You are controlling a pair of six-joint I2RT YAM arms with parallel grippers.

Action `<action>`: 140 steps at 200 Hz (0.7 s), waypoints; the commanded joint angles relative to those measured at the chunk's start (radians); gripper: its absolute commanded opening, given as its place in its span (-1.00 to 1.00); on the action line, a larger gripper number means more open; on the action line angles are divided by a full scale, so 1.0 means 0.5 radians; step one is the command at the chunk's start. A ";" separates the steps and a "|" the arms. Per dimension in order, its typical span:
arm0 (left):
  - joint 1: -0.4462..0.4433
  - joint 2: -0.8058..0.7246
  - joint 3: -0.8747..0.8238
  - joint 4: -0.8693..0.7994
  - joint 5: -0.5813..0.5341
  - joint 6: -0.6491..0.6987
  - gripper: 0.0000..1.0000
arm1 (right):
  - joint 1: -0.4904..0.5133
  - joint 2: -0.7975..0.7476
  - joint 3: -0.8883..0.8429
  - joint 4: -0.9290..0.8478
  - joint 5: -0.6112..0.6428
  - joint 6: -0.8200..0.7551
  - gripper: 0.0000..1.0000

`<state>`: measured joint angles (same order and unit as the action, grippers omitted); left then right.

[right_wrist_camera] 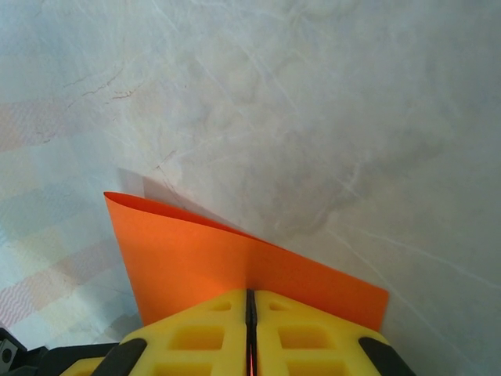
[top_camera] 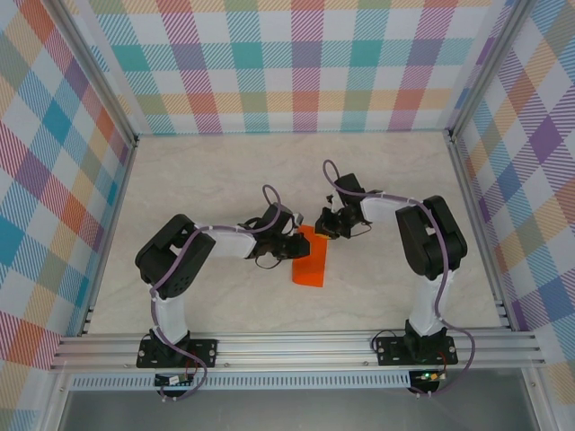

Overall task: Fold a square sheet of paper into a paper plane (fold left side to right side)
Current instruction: First fold the square sheet of paper in half at the center of the table.

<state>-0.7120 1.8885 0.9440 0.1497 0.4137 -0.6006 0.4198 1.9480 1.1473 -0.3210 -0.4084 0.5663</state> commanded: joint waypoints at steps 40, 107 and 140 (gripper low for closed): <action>-0.094 -0.240 -0.254 -0.097 0.098 0.200 -0.78 | 0.016 0.104 0.025 -0.214 0.163 -0.050 -0.81; -0.213 -0.409 -0.482 -0.176 0.164 0.264 -0.78 | 0.026 0.114 0.043 -0.239 0.176 -0.051 -0.81; -0.267 -0.496 -0.584 -0.192 0.126 0.218 -0.78 | 0.029 0.114 0.048 -0.230 0.170 -0.058 -0.81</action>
<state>-0.8139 1.6863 0.7025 0.1192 0.4595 -0.4961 0.4274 1.9560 1.1740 -0.3634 -0.3824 0.5598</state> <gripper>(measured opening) 0.109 0.095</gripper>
